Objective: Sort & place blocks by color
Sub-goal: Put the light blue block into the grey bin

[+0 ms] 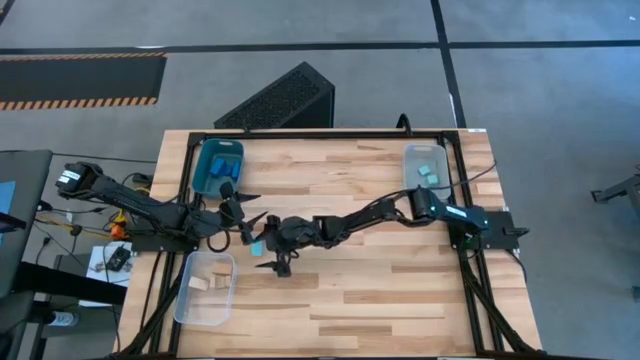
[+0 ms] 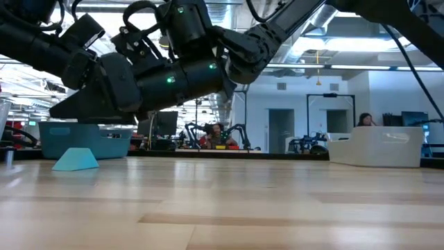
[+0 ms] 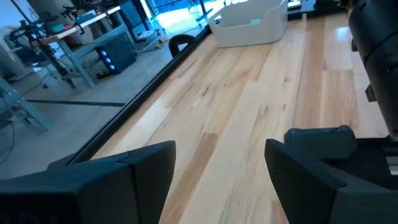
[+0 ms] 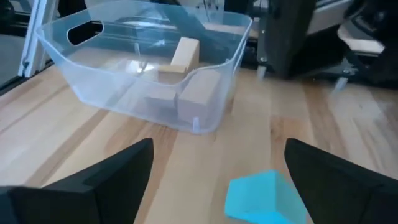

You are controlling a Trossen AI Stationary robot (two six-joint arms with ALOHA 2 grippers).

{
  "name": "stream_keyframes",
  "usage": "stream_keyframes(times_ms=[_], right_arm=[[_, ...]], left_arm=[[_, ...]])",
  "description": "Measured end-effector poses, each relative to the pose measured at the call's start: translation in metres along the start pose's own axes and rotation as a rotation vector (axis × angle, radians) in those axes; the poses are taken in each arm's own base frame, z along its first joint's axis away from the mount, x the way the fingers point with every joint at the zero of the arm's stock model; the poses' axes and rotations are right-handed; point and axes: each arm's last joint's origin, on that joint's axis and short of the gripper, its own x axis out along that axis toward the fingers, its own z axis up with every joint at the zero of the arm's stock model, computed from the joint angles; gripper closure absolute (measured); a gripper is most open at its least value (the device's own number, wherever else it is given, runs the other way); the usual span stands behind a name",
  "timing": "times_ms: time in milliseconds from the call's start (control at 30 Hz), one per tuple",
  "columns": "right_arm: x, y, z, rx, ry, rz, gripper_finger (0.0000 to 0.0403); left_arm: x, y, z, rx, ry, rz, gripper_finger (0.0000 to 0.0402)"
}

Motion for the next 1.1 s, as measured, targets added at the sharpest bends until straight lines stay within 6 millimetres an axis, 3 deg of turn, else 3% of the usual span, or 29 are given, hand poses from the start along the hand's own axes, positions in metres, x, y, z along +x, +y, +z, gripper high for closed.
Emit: stream_keyframes(times_ms=[167,567,900,1100], right_arm=[[0.009,-0.002,-0.019,-0.005,0.042,0.009,0.0022],[0.025,-0.011,-0.037,0.037,0.073,-0.023,0.0038],[0.022,-0.018,-0.038,0.091,0.131,-0.039,0.016],[0.006,-0.023,-0.033,0.13,0.182,-0.035,0.0255]], left_arm=[[0.0,0.0,0.0,-0.002,-0.001,0.003,0.0164],[0.0,0.0,-0.001,0.009,0.01,0.006,0.0164],[0.0,0.001,-0.002,0.012,0.018,0.018,0.0164],[-0.002,0.001,-0.003,0.004,0.022,0.025,0.0164]])
